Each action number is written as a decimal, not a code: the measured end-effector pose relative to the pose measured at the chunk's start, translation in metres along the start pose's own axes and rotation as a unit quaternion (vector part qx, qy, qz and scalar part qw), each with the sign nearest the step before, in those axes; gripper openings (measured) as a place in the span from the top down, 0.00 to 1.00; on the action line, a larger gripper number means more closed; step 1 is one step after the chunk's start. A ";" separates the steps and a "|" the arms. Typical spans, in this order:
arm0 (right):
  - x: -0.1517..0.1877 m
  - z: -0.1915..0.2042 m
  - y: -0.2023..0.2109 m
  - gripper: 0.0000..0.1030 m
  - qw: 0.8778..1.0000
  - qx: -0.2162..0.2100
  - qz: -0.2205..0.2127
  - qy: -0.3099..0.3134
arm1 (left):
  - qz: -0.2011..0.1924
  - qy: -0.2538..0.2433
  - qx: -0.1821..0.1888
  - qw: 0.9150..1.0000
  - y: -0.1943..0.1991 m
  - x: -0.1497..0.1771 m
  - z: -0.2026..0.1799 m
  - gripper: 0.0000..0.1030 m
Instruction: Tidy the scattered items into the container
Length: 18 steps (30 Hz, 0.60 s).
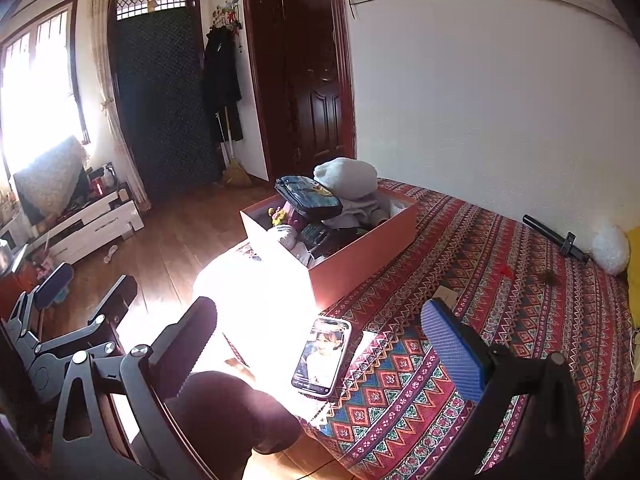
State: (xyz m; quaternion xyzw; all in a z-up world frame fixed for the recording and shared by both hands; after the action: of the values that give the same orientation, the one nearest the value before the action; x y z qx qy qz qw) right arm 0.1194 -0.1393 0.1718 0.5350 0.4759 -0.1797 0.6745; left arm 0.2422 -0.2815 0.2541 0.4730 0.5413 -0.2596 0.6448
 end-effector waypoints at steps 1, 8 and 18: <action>0.000 0.000 0.000 0.01 1.000 0.000 0.000 0.001 | -0.001 0.000 0.000 1.000 0.000 0.000 -0.001 0.00; 0.003 0.001 -0.001 0.01 1.000 0.001 0.005 -0.001 | -0.002 -0.002 -0.001 1.000 0.001 -0.001 -0.006 0.00; 0.004 0.001 0.001 0.01 1.000 0.001 0.010 -0.001 | 0.003 -0.004 -0.001 1.000 0.002 0.002 -0.012 0.00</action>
State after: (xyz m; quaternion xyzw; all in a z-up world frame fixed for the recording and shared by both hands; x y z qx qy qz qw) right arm 0.1227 -0.1381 0.1687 0.5404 0.4694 -0.1741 0.6762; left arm 0.2387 -0.2698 0.2534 0.4729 0.5376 -0.2595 0.6480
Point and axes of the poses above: each gripper's, at about its wrist camera, not at the fingertips, and y roughly against the way its jaws point, z to its left, x to its underside, the point moved 10 cm from there along -y, roughly the way its jaws point, and after that the axes turned 10 degrees about x, right-handed, at the moved point
